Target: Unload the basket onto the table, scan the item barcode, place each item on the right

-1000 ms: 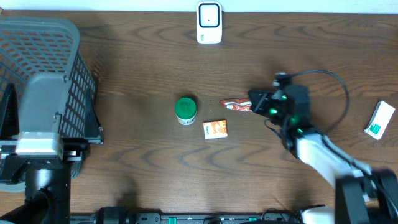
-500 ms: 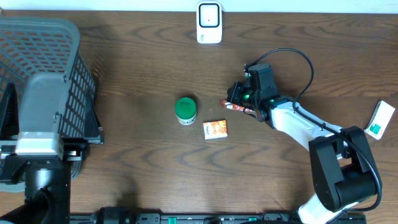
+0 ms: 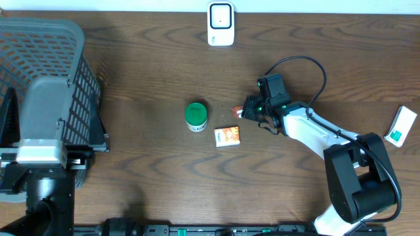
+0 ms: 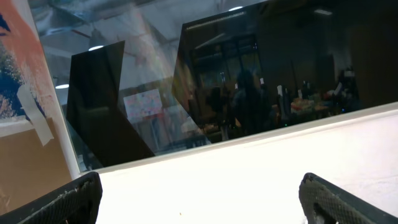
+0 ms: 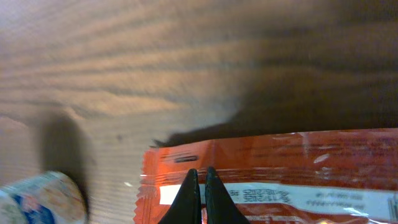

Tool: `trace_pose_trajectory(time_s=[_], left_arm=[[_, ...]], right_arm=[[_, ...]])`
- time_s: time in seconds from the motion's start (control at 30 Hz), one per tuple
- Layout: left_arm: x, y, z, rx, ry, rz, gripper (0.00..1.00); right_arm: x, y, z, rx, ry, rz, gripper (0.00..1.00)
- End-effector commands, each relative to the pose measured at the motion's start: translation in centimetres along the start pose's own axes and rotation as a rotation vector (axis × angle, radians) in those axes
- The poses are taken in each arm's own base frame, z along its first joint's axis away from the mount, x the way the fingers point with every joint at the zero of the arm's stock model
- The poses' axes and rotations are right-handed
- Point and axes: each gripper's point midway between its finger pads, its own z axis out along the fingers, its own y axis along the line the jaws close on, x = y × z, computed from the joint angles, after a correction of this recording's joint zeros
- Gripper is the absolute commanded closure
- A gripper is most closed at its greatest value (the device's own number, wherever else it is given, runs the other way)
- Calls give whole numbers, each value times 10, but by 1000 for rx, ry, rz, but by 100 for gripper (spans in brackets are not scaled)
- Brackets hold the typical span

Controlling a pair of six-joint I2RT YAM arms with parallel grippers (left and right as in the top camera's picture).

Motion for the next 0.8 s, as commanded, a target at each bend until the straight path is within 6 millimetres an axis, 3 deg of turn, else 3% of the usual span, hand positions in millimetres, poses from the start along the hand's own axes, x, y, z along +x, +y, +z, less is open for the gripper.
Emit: trace_pose_trajectory(time_s=[0.0, 0.23, 0.53, 0.77], left_arm=[[-6, -2, -3, 14, -21, -6, 1], [-7, -2, -3, 13, -26, -5, 1], [-8, -2, -3, 12, -27, -5, 1], [-7, -2, -3, 12, -27, -5, 1]], right_arm=[[15, 5, 5, 19, 35, -92, 99], [25, 15, 7, 18, 49, -179, 99], [-14, 29, 5, -33, -111, -146, 99], [-24, 24, 18, -15, -160, -114, 99]])
